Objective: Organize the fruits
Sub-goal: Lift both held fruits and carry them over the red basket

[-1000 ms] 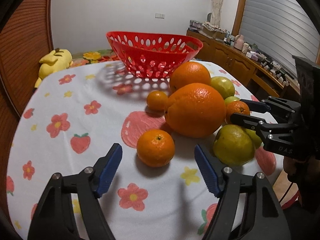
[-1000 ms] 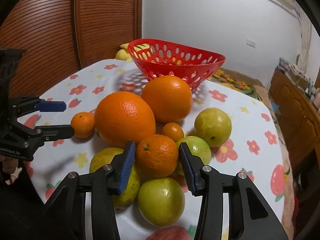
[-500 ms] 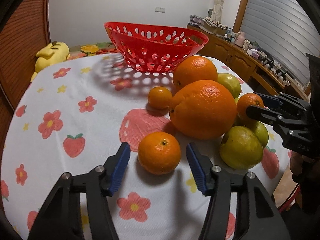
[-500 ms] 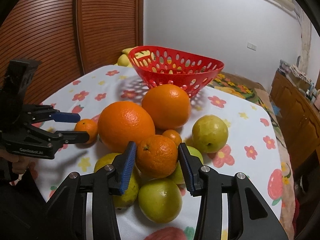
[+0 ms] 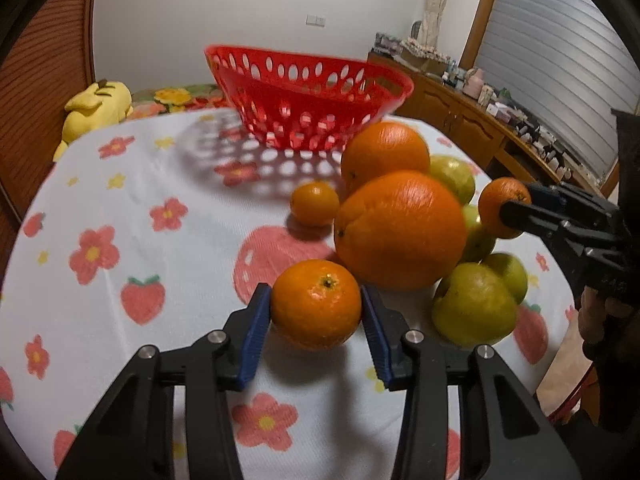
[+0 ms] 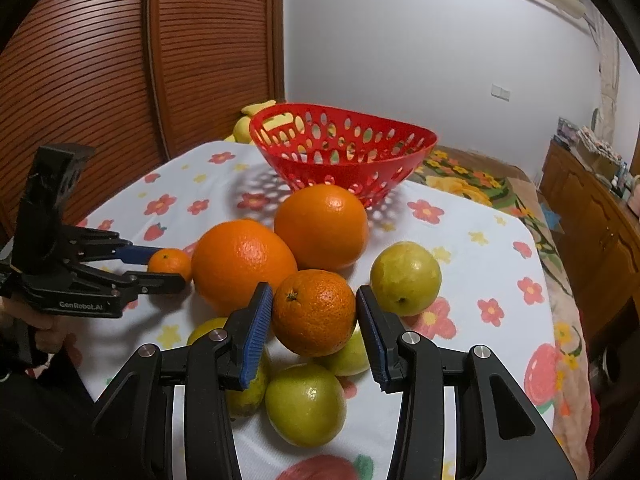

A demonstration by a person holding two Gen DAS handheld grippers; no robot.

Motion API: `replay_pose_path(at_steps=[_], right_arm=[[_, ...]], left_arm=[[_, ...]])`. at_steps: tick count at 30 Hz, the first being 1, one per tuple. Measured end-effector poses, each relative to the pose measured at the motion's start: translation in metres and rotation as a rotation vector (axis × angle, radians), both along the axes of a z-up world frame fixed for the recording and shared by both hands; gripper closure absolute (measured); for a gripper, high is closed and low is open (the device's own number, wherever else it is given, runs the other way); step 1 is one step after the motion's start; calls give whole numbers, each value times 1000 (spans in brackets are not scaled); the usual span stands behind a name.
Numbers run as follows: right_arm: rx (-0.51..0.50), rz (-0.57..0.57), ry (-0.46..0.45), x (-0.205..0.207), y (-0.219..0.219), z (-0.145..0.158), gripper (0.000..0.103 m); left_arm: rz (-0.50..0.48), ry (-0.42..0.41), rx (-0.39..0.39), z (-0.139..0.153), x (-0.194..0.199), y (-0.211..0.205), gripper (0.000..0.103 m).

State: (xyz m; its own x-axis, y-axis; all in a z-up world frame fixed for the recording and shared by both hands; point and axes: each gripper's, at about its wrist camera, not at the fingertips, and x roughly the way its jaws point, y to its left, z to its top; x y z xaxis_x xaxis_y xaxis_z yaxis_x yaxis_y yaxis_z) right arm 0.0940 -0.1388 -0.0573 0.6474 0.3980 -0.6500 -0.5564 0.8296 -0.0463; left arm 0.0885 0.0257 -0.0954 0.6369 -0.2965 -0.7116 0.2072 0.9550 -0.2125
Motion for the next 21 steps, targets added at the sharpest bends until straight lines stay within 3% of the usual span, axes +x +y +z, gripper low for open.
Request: replay_pose_path(at_steps=[11,21], right_arm=[[17,6,-34,5,-2,25,60],[19,13,-78,18,0,52,60]], left_arm=[[12,-125,-20,54,0,12,59],[2,-172,-12,75,14,10,60]])
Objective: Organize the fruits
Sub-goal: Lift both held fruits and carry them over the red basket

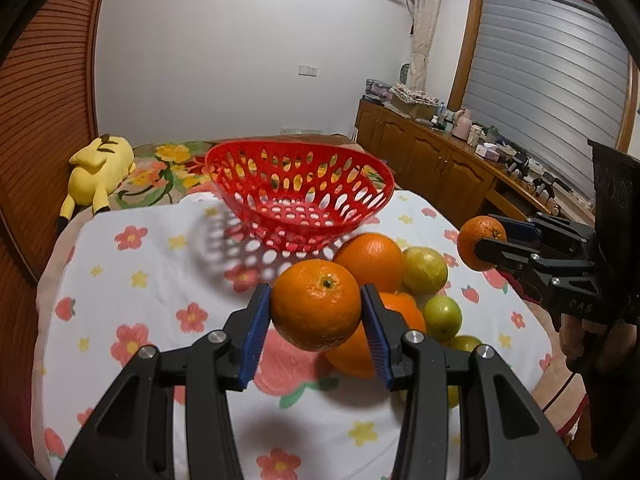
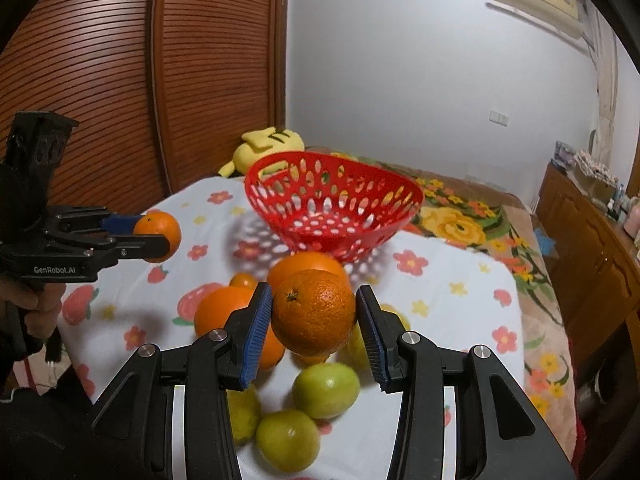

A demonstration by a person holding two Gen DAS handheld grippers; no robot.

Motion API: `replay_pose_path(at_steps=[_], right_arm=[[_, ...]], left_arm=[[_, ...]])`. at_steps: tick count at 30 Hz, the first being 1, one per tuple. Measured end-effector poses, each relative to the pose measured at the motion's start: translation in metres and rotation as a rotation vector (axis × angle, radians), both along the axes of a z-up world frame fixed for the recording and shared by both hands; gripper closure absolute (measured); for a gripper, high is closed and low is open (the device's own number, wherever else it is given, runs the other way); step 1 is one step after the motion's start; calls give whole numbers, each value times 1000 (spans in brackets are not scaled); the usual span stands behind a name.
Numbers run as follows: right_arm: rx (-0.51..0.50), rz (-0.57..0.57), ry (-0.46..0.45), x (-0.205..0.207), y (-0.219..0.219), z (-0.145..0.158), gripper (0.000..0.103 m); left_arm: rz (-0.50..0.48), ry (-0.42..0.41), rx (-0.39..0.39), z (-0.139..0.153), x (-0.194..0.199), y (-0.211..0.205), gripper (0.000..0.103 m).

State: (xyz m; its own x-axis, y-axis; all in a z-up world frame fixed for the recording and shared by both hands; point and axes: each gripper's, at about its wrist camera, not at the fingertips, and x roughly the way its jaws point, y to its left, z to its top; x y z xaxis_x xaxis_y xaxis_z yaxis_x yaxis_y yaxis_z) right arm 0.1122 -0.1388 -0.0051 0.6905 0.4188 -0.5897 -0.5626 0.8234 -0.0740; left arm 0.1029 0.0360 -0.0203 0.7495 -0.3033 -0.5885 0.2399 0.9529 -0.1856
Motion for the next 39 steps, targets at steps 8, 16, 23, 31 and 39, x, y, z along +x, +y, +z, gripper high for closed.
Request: replay_pose_path(at_steps=[8,16,23,31,39], right_arm=[[-5,23,-2,36,5,12,60],[-15,49,21,81,12,14,59],[-73,68,73,118,23,-3,59],[-139,106,109,146,39,-15,59],[-217,140,144,157,46,-28,59]], left_arm=[[-9,-17,5,8,30,-3,60],[-6,-15,17,10,69,-2,59],[-13,-2,31,5,97,-5,59],[-23,25,57,-7,120,-11,59],[-29,43,71,-14,134,-12,59]])
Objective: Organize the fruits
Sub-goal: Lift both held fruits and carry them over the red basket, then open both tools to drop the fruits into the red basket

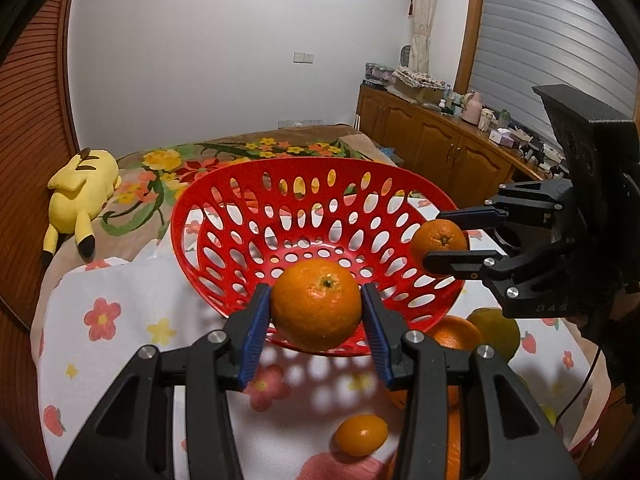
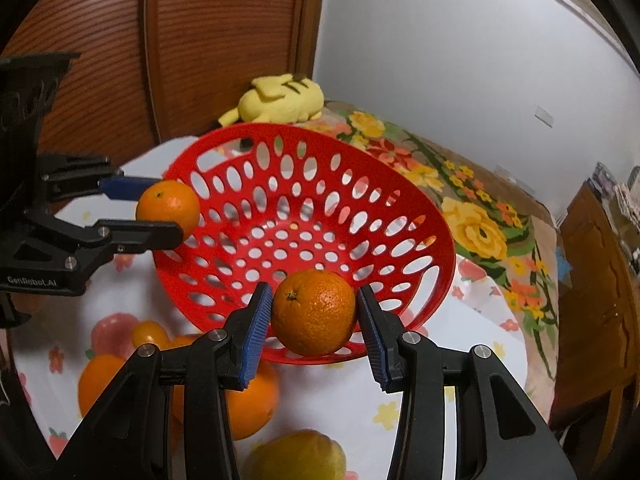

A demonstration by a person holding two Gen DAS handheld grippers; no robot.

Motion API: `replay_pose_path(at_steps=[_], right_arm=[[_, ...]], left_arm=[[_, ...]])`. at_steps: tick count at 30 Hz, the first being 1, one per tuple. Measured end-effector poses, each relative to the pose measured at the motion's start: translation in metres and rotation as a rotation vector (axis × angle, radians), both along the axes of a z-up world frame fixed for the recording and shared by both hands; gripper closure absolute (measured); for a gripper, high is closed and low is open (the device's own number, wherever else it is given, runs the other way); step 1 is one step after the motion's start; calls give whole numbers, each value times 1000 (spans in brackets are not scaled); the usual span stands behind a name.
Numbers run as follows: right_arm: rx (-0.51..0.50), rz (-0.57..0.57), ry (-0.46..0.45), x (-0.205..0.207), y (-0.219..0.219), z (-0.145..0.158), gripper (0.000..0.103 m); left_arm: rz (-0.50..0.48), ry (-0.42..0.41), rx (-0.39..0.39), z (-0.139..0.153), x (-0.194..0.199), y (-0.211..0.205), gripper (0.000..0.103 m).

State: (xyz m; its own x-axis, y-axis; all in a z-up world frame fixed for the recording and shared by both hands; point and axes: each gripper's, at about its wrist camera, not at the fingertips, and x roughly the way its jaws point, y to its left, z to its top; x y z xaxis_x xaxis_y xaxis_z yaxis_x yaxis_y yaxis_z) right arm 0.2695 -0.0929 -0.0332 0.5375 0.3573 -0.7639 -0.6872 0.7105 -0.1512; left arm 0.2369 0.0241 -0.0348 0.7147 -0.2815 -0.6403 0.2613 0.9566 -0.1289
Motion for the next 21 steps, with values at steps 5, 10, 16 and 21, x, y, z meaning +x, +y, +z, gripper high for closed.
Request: replay_pose_path(at_steps=[5,10,16,21], right_arm=[[7,-1,23,7,-1,-3,59],[7,-9,27,11,0,-8,59],[22,-18,34,14,-1,-9,58],[55,-27,23,13,-2,-2,58]], left_arm=[[-4,10,8,-4,6,0,59],[-5,11,9,-3,7,-1,59],[-5,11,9,-4,7,-1,59],[-6,13,13,-4,8,-2,59]])
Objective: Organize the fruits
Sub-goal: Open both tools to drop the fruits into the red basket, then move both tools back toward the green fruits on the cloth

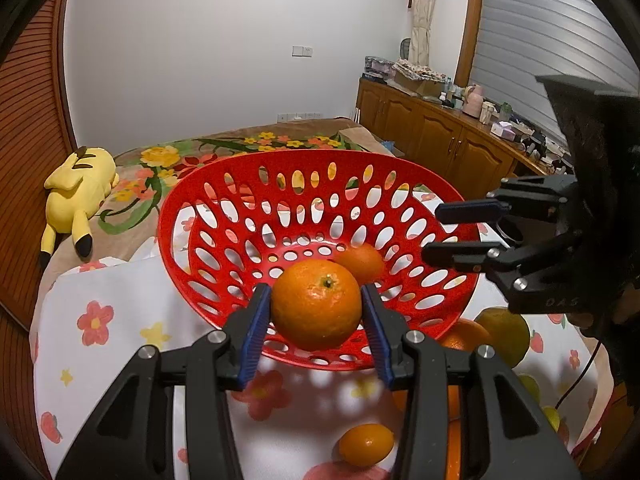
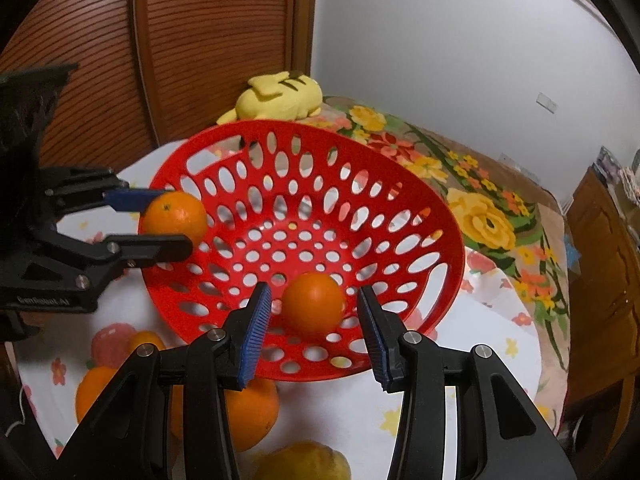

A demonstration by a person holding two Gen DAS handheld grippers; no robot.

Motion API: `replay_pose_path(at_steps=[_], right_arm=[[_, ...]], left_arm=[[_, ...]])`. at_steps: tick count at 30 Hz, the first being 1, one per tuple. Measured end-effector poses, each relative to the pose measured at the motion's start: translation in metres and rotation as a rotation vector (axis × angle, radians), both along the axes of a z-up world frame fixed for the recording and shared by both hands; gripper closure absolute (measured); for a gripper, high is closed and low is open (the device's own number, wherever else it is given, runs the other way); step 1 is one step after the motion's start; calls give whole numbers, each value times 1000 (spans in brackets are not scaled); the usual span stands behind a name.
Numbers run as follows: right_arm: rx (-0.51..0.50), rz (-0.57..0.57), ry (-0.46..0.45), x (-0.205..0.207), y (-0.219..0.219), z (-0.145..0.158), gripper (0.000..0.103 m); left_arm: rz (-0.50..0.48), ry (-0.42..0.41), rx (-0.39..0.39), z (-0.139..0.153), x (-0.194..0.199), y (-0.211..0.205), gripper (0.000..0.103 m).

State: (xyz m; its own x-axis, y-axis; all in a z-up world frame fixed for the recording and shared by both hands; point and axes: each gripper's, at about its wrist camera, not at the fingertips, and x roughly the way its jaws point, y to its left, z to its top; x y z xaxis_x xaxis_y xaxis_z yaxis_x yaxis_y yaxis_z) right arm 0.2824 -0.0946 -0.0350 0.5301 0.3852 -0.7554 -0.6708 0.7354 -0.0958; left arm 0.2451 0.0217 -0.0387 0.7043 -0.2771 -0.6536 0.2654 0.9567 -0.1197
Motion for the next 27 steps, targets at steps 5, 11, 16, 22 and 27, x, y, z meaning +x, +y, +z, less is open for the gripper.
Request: replay_pose_path(at_steps=[5,11,16,22,27], right_arm=[[28,-11,-20,-4,-2,8,58],[61,-30,-43,-8,-8,19,58],[98,-52,-60,-16,-15,32,58],[148,-80,-93,-37,-26,50,58],[202,-106,-118,-66,-36,62,58]], left_arm=[[-2,5,4,-3,3,-3,58],[-6,-6,0,0,-1,-6,56],[-7,-21,-5,7,-11,-6,53],[-7,-52,-21,19,-33,-2,43],[-4,-76,-34,27,-57,-1,40]])
